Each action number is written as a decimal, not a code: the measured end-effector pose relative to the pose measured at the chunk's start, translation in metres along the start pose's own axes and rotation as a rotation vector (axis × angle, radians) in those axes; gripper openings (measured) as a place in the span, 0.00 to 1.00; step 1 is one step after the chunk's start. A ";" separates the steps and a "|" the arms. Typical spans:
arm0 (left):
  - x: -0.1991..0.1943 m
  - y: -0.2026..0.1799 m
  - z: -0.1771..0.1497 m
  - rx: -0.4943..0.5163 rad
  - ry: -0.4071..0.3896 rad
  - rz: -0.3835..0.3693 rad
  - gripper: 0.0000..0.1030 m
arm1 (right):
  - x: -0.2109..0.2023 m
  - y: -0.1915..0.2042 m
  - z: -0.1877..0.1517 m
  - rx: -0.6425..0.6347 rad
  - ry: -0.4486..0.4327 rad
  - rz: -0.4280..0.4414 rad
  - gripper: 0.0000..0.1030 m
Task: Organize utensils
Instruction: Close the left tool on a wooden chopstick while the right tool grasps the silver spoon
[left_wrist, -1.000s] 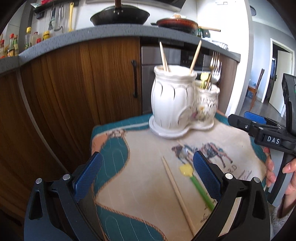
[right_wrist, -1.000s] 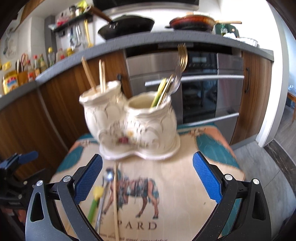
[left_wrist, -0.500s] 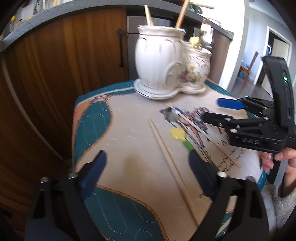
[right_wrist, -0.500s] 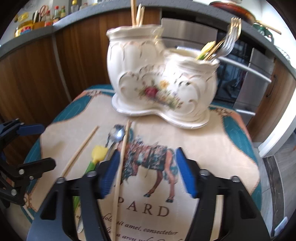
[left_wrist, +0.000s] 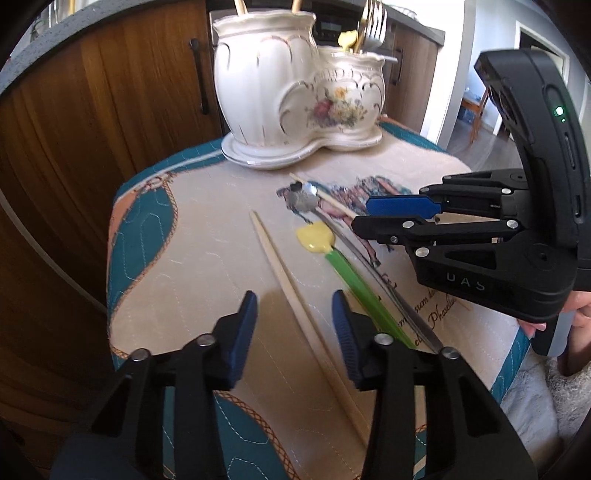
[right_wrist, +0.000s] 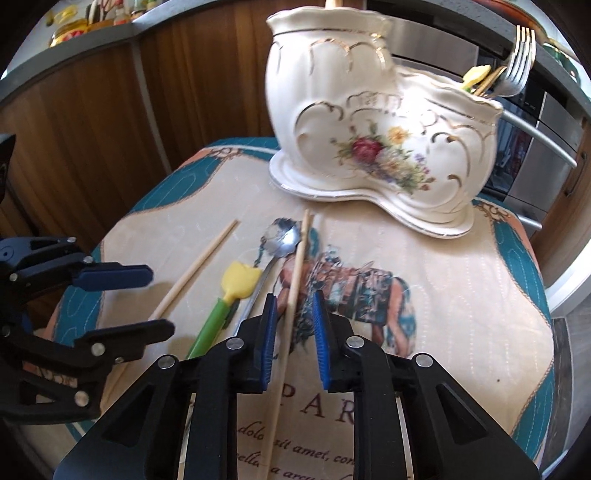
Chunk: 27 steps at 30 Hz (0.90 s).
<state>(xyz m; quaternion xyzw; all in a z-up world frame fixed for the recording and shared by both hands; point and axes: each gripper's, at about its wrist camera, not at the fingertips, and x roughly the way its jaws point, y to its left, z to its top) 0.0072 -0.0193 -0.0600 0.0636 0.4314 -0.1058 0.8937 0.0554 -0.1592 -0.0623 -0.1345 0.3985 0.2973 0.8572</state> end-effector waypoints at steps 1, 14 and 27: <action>0.001 -0.001 0.000 0.005 0.006 0.001 0.36 | 0.001 0.000 0.000 -0.002 0.001 0.001 0.19; 0.003 0.006 0.002 0.019 0.014 0.019 0.11 | -0.008 -0.004 -0.004 -0.039 0.011 0.008 0.06; -0.001 0.010 -0.001 -0.002 0.021 0.008 0.06 | -0.021 -0.010 -0.011 -0.032 -0.016 0.013 0.25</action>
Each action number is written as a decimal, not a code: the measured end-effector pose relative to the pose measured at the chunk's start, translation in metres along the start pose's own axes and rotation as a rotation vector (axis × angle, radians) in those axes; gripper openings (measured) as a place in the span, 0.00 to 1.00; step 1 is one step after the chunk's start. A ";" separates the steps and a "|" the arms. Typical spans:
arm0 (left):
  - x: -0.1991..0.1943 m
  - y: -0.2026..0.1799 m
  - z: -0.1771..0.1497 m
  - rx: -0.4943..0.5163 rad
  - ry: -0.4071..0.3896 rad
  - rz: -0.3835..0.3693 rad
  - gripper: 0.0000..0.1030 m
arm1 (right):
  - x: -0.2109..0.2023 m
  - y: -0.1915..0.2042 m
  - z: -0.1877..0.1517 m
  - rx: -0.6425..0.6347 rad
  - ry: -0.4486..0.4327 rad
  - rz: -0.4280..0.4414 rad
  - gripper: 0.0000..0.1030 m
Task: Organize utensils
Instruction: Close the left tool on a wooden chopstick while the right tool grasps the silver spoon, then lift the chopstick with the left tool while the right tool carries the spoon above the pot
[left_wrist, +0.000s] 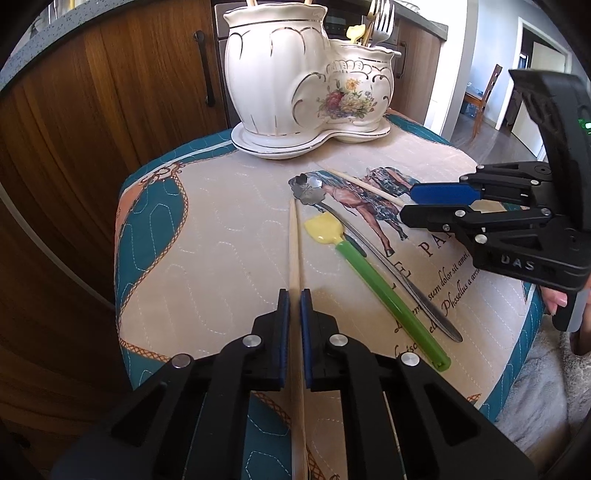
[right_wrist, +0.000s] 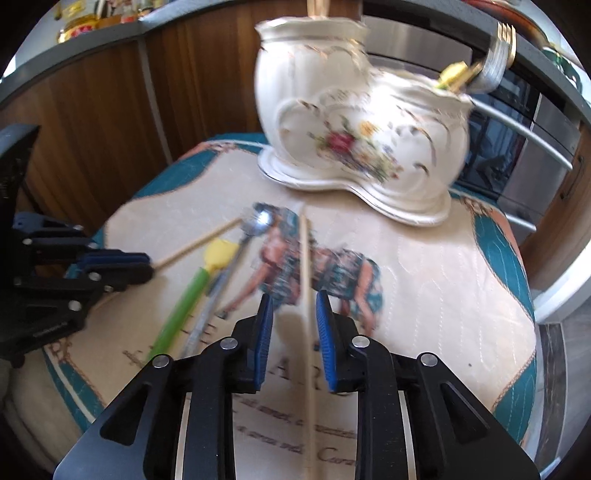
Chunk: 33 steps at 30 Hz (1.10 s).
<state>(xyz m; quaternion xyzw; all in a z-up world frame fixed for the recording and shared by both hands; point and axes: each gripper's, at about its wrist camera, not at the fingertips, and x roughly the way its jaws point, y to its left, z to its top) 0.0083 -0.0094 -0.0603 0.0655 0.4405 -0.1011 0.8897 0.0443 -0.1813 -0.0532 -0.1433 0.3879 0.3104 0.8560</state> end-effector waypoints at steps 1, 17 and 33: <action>0.000 0.001 0.000 -0.001 0.001 -0.002 0.06 | -0.002 0.003 0.001 -0.006 -0.011 0.009 0.25; -0.006 0.021 -0.009 -0.025 -0.008 -0.026 0.06 | 0.030 0.025 0.027 0.015 0.040 0.029 0.19; -0.002 0.019 -0.003 -0.007 0.008 -0.054 0.20 | 0.033 0.028 0.020 0.027 0.028 0.054 0.04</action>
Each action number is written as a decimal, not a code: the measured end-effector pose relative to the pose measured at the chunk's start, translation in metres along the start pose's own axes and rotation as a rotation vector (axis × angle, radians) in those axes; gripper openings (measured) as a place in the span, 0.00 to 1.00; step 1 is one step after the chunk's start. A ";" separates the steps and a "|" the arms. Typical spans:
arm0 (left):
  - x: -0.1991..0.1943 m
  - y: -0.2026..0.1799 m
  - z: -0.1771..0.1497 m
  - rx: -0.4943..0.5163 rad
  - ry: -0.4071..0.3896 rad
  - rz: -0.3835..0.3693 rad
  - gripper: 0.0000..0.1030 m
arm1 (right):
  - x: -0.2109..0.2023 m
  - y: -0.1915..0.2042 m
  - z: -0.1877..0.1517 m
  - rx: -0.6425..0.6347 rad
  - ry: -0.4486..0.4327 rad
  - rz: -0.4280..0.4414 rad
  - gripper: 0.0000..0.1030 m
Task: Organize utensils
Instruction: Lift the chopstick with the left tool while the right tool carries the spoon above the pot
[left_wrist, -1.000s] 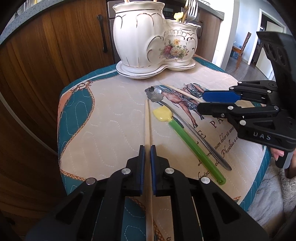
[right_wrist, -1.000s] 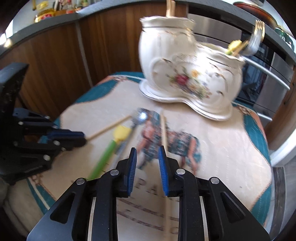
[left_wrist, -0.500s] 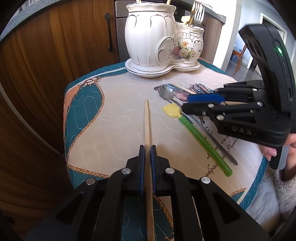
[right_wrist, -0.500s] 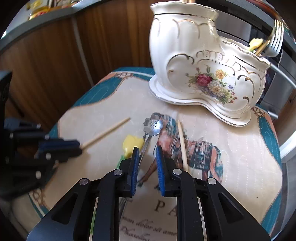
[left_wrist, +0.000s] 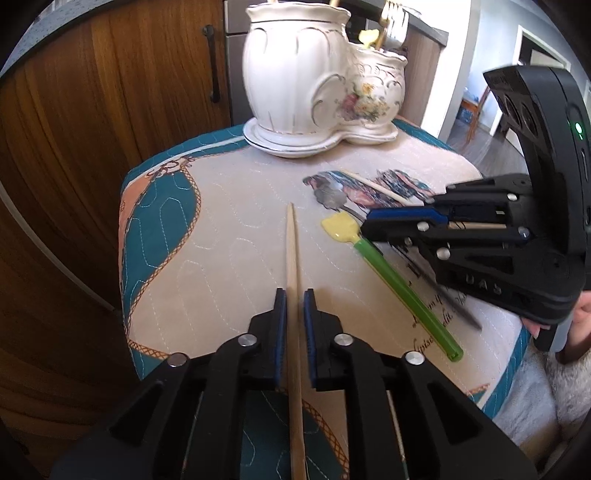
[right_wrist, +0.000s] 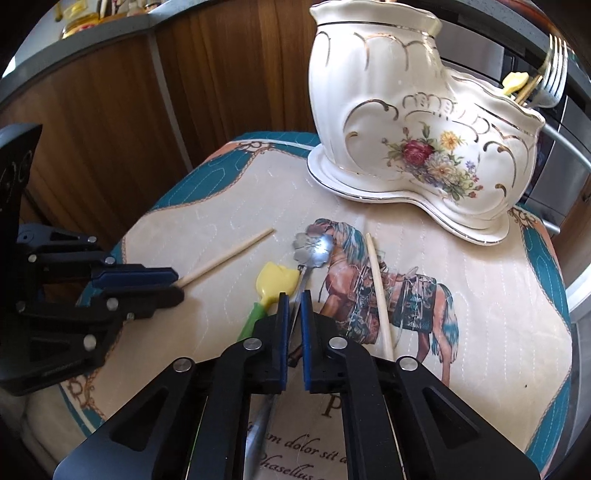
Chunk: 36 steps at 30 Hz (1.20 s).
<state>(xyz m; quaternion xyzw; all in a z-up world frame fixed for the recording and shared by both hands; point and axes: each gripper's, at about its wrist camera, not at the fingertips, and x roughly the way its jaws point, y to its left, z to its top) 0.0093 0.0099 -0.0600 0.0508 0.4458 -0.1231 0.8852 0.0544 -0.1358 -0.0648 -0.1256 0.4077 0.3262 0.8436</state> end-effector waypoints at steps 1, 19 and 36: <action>-0.001 -0.001 0.000 0.005 0.009 -0.013 0.25 | -0.002 -0.001 0.000 0.004 -0.008 0.005 0.04; 0.003 0.005 0.012 0.073 0.104 0.013 0.06 | -0.083 -0.005 0.002 -0.005 -0.275 0.071 0.04; -0.078 0.020 0.051 -0.072 -0.374 -0.048 0.06 | -0.142 -0.050 0.012 0.139 -0.560 0.029 0.04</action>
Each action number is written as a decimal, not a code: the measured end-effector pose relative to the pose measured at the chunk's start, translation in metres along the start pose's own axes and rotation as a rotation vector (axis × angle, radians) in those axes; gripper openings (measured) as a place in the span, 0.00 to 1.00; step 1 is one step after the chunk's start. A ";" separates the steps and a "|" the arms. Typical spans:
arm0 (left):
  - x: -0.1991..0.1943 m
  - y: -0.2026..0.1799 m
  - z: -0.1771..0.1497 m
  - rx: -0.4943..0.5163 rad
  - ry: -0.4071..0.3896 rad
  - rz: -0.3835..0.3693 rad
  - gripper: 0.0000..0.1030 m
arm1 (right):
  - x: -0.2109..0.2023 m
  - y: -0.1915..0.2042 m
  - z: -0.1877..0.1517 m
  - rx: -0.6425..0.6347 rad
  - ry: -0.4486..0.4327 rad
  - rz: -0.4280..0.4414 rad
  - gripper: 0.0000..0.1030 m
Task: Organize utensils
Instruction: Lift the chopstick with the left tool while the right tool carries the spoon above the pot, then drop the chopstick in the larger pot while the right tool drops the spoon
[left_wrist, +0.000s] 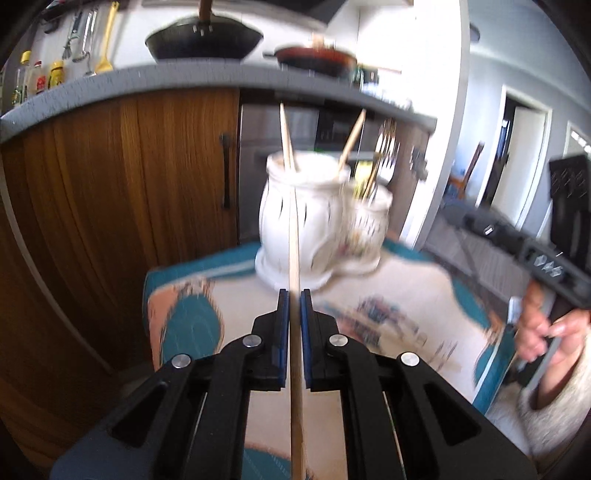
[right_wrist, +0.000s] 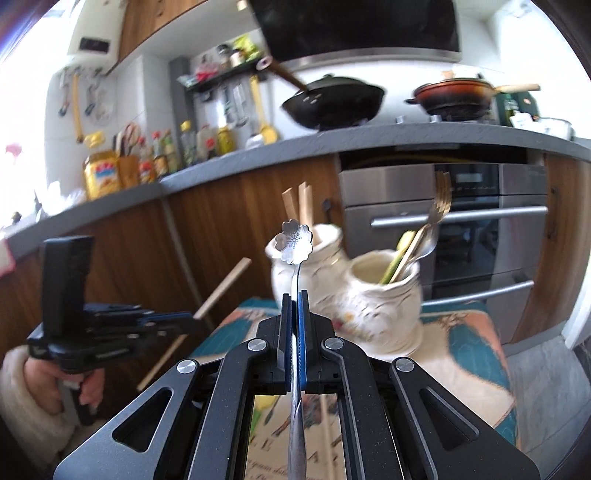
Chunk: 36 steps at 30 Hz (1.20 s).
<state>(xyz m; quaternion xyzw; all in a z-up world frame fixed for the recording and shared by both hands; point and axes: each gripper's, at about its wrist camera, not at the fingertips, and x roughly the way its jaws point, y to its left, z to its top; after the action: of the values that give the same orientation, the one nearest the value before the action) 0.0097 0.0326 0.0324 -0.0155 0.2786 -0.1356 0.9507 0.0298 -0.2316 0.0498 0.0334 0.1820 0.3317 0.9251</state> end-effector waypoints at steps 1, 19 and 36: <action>-0.001 0.001 0.003 -0.009 -0.017 -0.003 0.06 | 0.001 -0.004 0.002 0.008 -0.011 -0.015 0.04; 0.036 0.009 0.116 -0.076 -0.304 -0.074 0.06 | 0.065 -0.071 0.074 0.168 -0.252 -0.124 0.04; 0.088 0.009 0.129 -0.081 -0.469 -0.047 0.06 | 0.107 -0.081 0.066 0.095 -0.289 -0.222 0.04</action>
<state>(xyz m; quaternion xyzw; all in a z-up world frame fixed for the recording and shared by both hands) 0.1512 0.0116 0.0941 -0.0910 0.0549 -0.1389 0.9846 0.1786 -0.2235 0.0629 0.1043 0.0652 0.2106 0.9698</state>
